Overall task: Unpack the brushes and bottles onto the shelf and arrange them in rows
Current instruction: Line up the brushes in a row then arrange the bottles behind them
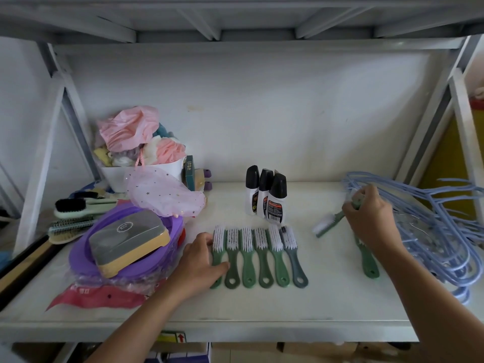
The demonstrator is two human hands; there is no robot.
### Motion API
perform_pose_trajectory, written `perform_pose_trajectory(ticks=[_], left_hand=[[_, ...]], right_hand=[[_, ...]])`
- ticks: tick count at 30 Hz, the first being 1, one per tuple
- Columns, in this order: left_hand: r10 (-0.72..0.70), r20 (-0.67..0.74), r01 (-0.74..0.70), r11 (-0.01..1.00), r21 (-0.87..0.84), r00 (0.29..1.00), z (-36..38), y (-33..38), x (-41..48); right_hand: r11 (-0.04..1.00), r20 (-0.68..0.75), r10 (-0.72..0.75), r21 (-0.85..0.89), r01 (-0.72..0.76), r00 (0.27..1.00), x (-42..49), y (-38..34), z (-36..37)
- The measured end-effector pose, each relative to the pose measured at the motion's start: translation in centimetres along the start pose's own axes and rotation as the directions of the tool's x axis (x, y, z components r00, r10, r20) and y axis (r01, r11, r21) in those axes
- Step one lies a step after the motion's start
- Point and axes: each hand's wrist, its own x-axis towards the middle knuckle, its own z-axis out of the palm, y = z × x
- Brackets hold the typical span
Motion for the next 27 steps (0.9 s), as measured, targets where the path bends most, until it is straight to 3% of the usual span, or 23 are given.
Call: perform_pose_trajectory(ticks=[4, 9, 13, 22, 24, 27], left_hand=[[-0.001, 0.005, 0.001, 1.000, 0.000, 1.000, 0.0, 0.0, 0.0], [0.015, -0.008, -0.015, 1.000, -0.003, 1.000, -0.1, 0.0, -0.1], [0.023, -0.024, -0.023, 1.000, 0.002, 0.999, -0.1, 0.1, -0.1], [0.014, -0.006, -0.015, 1.000, -0.018, 1.000, -0.2, 0.3, -0.2], [0.014, -0.004, -0.014, 1.000, -0.019, 1.000, -0.2, 0.3, -0.2], [0.020, -0.002, -0.020, 1.000, -0.014, 1.000, -0.2, 0.4, -0.2]], right_hand=[[0.993, 0.033, -0.084, -0.083, 0.087, 0.996, 0.3, 1.2, 0.8], [0.975, 0.278, 0.072, -0.224, -0.008, 0.958, 0.4, 2.0, 1.4], [0.947, 0.545, 0.150, -0.320, 0.039, 0.825, -0.3, 2.0, 1.5], [0.960, 0.777, 0.210, -0.280, 0.026, 0.594, -0.3, 1.8, 1.0], [0.952, 0.773, 0.235, -0.307, 0.023, 0.589, -0.2, 2.0, 0.7], [0.943, 0.701, 0.241, -0.333, 0.009, 0.671, 0.1, 2.6, 0.6]])
